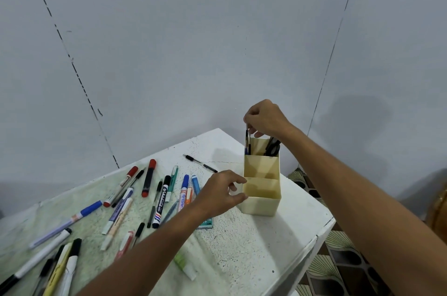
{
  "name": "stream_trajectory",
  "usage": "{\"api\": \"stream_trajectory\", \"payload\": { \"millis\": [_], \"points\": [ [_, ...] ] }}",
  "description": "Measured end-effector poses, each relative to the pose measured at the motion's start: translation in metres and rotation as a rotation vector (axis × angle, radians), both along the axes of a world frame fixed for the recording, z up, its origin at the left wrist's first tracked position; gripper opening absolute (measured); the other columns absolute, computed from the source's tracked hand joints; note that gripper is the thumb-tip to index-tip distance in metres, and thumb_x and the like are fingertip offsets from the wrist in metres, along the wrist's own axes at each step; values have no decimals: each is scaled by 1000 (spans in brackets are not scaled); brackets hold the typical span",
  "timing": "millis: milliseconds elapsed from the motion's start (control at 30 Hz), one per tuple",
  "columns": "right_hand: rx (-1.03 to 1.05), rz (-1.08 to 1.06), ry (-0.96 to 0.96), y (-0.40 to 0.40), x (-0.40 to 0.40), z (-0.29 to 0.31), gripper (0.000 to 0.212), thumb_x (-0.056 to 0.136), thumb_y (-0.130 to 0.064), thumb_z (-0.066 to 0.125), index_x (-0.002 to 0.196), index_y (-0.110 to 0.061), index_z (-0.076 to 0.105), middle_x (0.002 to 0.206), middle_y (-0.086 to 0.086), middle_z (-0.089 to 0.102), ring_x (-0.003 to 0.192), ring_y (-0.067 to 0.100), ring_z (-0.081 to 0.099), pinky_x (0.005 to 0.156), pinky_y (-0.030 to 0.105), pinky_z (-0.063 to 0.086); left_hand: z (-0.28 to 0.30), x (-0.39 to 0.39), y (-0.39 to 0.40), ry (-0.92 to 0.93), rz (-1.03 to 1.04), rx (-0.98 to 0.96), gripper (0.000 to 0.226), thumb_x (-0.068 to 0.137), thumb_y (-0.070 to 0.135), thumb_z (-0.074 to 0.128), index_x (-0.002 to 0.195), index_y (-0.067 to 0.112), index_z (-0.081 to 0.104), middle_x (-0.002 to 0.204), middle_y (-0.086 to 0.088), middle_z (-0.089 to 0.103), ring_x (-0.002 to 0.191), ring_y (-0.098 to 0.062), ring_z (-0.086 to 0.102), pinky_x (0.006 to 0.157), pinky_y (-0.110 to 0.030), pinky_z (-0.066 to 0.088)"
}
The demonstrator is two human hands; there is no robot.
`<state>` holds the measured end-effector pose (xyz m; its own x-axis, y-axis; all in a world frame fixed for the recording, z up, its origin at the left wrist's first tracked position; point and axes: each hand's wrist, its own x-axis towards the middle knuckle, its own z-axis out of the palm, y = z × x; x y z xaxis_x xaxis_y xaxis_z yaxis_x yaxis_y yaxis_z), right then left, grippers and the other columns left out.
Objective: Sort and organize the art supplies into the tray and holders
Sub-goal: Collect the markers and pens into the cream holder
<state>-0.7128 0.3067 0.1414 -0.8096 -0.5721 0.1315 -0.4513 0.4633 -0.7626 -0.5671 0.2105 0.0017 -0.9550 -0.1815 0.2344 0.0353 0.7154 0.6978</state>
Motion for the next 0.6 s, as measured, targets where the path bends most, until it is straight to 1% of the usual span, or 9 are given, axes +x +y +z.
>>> {"api": "stream_trajectory", "payload": {
  "millis": [67,133,267,367,433,500,567,600],
  "points": [
    [14,7,-36,-1,-1,-1,19,87,-4,54,86,9,69,79,22,70,62,24,66,63,35,60,1,1,0,-2,4,-4,38,79,29,76,115,18,67,111,4,64,87,-6,61,81,-32,55],
    [15,6,-59,-1,-1,-2,22,86,-6,55,85,11,68,79,24,70,62,26,65,63,36,60,2,2,0,0,6,-12,39,80,29,75,116,17,67,111,3,64,86,-6,61,81,-31,55],
    [-5,-5,-82,-1,-1,-2,26,86,-7,53,87,15,66,79,23,71,58,22,64,61,34,59,3,4,-1,1,1,-27,40,81,30,75,117,17,66,111,4,64,85,-4,60,78,-27,54],
    [-13,-10,-82,0,-1,0,27,87,-10,53,90,14,65,83,24,70,58,21,64,63,34,59,4,4,-2,-4,-1,-26,40,81,31,74,118,18,66,110,5,63,85,-4,60,78,-25,54],
    [-21,-25,-7,0,1,2,30,88,-13,55,92,15,64,87,26,69,58,19,62,61,33,57,4,6,-3,-4,-5,-25,40,81,32,75,117,18,66,110,4,64,85,-4,60,79,-26,54],
    [-49,-53,122,-1,4,6,30,88,-17,57,90,11,65,85,25,68,60,18,58,60,32,52,4,9,-6,-4,-2,-13,40,80,32,75,116,18,66,109,4,65,86,-5,61,80,-28,54],
    [-100,-55,221,-3,14,12,22,88,-18,58,83,1,69,73,11,68,63,17,61,64,30,50,6,14,-11,-11,15,-5,39,80,31,75,116,17,66,107,4,65,87,-5,62,80,-27,54],
    [-130,-39,249,-6,22,15,19,87,-16,58,81,-3,70,71,4,68,66,18,63,65,30,51,6,18,-14,-8,23,-7,39,81,30,75,116,17,66,107,4,65,88,-4,62,79,-26,53]
  ]
}}
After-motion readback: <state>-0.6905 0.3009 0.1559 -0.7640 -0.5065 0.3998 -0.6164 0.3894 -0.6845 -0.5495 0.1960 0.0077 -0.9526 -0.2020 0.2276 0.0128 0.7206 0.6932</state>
